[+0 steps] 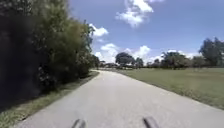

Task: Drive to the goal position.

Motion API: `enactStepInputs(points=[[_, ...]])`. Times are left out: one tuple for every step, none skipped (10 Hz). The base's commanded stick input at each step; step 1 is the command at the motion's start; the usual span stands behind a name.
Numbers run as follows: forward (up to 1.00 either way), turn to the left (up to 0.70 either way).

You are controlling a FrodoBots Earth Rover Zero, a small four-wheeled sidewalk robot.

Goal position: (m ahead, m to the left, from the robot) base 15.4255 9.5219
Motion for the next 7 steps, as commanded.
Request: enactStepInputs(points=[[0.5,0.0],[0.5,0.0],[0.5,0.0],[0.5,0.0],[0.5,0.0],[0.5,0.0],[0.5,0.0]])
